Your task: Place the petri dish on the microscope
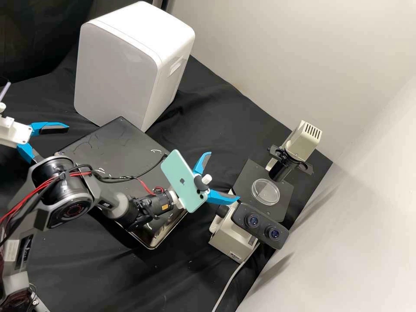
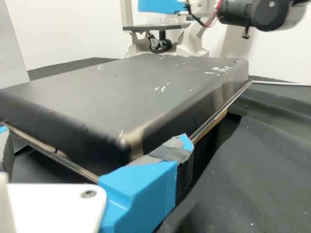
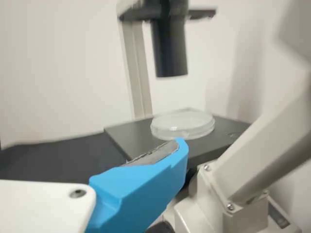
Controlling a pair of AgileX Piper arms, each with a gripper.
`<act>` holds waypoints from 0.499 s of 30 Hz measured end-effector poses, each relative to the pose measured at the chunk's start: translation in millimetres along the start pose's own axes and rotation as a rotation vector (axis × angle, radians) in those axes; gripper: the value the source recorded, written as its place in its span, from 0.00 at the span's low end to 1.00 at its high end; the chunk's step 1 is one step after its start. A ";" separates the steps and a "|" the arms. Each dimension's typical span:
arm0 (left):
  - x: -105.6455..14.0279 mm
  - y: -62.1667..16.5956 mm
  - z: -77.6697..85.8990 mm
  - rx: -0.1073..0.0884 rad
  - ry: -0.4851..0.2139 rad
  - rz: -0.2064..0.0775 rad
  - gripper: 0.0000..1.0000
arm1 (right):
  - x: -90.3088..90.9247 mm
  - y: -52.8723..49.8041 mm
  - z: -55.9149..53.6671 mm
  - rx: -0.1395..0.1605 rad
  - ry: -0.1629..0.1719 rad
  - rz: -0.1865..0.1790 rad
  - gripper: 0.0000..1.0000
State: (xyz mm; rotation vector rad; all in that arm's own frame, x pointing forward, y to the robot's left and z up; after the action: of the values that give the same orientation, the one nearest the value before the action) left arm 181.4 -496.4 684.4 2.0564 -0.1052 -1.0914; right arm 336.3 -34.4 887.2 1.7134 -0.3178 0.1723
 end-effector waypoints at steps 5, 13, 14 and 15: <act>-1.0 2.5 0.0 -0.002 0.012 0.015 1.00 | -17.8 6.6 -7.3 0.015 0.068 0.042 1.00; -13.0 14.8 1.6 0.045 0.066 0.088 1.00 | -20.5 7.8 -11.2 0.009 0.091 0.041 1.00; -15.8 16.5 1.8 0.053 0.078 0.100 1.00 | -20.5 7.8 -11.3 0.009 0.093 0.042 1.00; -19.0 19.3 2.2 0.068 0.092 0.118 1.00 | -20.5 7.8 -11.3 0.009 0.093 0.042 1.00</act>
State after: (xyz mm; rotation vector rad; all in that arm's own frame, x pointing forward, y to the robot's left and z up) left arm 173.2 -503.2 709.4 2.1292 -0.2172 -0.9315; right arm 315.2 -22.0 890.5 1.7025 -0.2852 0.2835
